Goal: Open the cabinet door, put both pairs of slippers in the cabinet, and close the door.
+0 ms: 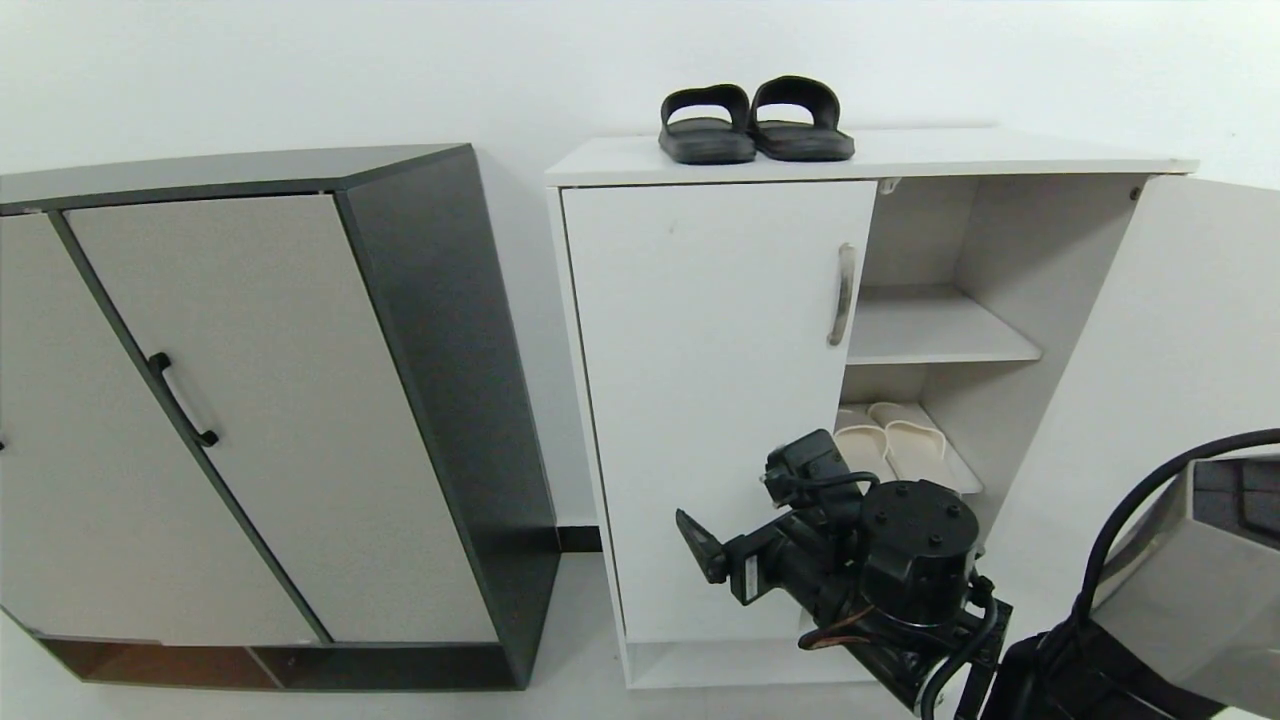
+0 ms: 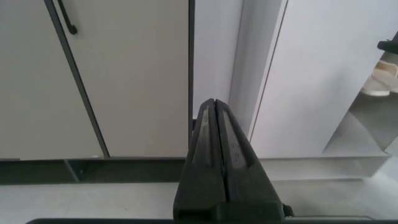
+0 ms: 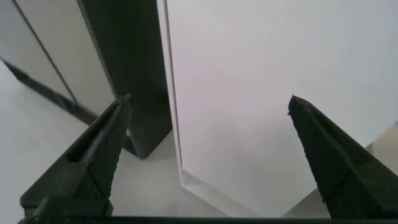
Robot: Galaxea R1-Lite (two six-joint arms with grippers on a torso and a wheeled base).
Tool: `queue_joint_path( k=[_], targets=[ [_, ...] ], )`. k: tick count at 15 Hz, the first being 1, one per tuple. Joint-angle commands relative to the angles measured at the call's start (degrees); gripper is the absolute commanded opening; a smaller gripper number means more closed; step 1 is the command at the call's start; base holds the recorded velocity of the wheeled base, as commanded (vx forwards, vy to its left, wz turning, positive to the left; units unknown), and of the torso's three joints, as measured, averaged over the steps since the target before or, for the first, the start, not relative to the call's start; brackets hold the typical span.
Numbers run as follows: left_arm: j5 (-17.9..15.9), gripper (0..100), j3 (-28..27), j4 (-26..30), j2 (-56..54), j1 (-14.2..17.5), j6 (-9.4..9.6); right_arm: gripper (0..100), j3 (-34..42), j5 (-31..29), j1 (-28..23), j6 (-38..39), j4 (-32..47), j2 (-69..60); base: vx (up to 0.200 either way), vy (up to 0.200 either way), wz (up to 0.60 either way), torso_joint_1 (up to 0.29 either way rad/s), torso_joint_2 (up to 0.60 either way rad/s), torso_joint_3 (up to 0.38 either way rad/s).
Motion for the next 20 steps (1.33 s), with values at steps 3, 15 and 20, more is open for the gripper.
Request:
queue_joint_path(
  k=[3, 15, 20],
  targets=[
    [0.0, 0, 0.0, 0.0, 0.1, 0.0, -0.04, 100, 0.0, 0.0, -0.1, 0.0, 0.1, 0.2, 0.000, 0.000, 0.00, 0.186, -0.10, -0.177],
    [0.1, 0, 0.0, 0.0, 0.1, 0.0, -0.04, 100, 0.0, 0.0, -0.2, 0.0, 0.1, 0.2, 0.000, 0.000, 0.00, 0.211, -0.52, -0.232],
    [0.1, 0, 0.0, 0.0, 0.1, 0.0, -0.04, 100, 0.0, 0.0, -0.2, 0.0, 0.1, 0.2, 0.000, 0.000, 0.00, 0.275, -0.50, -0.245]
  ],
)
